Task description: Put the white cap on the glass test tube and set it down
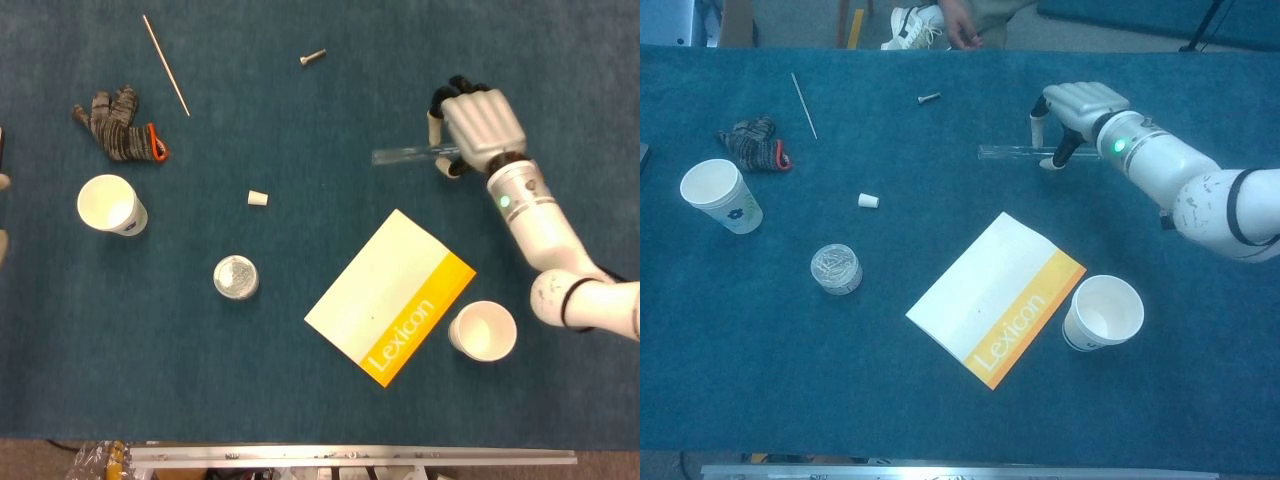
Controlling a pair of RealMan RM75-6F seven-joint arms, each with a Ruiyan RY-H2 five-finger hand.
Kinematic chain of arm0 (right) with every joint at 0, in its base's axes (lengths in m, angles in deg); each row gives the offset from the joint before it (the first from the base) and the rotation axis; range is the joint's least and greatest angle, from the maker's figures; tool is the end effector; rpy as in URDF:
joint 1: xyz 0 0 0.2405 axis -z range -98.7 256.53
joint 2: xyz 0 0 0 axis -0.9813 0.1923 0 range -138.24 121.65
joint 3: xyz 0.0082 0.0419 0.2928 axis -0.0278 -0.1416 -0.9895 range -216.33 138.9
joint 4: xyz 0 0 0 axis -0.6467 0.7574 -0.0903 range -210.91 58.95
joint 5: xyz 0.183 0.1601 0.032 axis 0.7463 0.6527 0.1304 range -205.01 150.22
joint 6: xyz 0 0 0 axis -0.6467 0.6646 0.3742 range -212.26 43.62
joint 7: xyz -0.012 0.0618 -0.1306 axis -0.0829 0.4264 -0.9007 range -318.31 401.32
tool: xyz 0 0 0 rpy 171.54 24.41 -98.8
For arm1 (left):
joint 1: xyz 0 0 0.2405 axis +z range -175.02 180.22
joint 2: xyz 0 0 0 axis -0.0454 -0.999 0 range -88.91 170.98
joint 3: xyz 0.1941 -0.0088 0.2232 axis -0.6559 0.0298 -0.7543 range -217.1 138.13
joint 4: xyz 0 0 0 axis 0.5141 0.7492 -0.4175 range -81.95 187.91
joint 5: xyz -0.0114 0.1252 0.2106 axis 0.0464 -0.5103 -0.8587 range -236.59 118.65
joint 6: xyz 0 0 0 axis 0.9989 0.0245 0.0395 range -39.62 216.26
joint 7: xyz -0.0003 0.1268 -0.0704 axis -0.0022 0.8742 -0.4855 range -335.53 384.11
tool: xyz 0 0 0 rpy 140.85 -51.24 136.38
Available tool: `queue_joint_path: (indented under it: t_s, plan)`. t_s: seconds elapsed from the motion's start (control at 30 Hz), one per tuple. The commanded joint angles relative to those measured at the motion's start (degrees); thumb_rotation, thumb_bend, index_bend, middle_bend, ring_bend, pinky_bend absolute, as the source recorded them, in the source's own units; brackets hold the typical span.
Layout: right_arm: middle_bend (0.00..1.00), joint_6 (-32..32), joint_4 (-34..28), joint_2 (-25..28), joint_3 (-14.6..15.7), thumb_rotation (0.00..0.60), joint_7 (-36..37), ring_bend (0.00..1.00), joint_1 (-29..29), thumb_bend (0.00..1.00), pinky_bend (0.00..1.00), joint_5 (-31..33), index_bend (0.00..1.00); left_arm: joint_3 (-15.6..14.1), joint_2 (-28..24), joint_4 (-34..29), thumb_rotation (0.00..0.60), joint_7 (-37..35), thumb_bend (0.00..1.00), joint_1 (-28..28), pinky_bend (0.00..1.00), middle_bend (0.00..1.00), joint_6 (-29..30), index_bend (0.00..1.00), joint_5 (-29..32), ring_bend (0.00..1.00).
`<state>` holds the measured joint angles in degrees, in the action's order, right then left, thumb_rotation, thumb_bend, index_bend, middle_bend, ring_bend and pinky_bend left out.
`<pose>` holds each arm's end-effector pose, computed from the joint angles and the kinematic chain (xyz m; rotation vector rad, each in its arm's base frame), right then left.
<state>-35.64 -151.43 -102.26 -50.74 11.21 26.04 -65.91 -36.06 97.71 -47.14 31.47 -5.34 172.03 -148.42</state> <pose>-0.1633 -0.4320 -0.0786 1.7959 -1.0733 0.6998 -0.3211 0.2056 0.1712 -1.5169 -0.7523 -0.8848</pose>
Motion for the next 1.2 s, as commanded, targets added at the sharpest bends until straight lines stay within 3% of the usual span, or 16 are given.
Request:
queue_joint_path:
  t_s: [0.03, 0.13, 0.33, 0.5, 0.57, 0.9, 1.2]
  plan:
    - [0.28, 0.16, -2.15, 2.38, -1.71, 0.600, 2.93, 0.12, 1.07, 0.25, 0.23, -0.63, 0.65, -0.15, -0.52, -0.58, 0.564, 0.93, 0.34, -2.07, 0.13, 0.15, -3.08, 0.30, -0.35, 0.08]
    - [0.28, 0.33, -3.83, 4.40, -2.87, 0.600, 5.03, 0.12, 1.67, 0.25, 0.23, -0.97, 0.65, -0.35, -0.66, -1.16, 0.497, 1.40, 0.34, -4.12, 0.13, 0.16, -6.50, 0.30, -0.60, 0.08]
    - [0.28, 0.63, -7.29, 8.20, -4.14, 0.600, 7.13, 0.12, 2.34, 0.25, 0.23, -0.89, 0.65, -0.16, 0.51, -1.46, 0.259, -0.40, 0.34, -8.28, 0.13, 0.15, -12.34, 0.30, -0.79, 0.04]
    - [0.28, 0.86, -9.54, 10.52, -4.63, 0.600, 8.22, 0.12, 2.61, 0.25, 0.23, -0.53, 0.65, 0.52, 1.67, -1.51, 0.042, -0.70, 0.34, -11.55, 0.07, 0.11, -15.81, 0.30, -0.88, 0.00]
    - [0.28, 1.02, -10.18, 11.22, -4.69, 0.600, 8.46, 0.12, 2.66, 0.25, 0.23, -0.54, 0.65, 0.82, 1.52, -2.39, 0.002, -0.15, 0.34, -12.65, 0.04, 0.08, -17.64, 0.30, 0.28, 0.00]
    - [0.28, 1.11, -12.05, 13.83, -4.70, 0.600, 10.46, 0.12, 3.00, 0.25, 0.23, -0.30, 0.65, 1.77, 1.90, -6.30, 0.000, 3.14, 0.29, -18.90, 0.00, 0.00, -27.19, 0.30, 5.91, 0.00]
    - [0.28, 0.83, -12.60, 14.89, -4.68, 0.600, 12.36, 0.12, 3.01, 0.25, 0.23, -0.87, 0.65, 2.40, 5.15, -6.46, 0.000, 9.87, 0.24, -23.59, 0.00, 0.00, -32.50, 0.30, 12.60, 0.00]
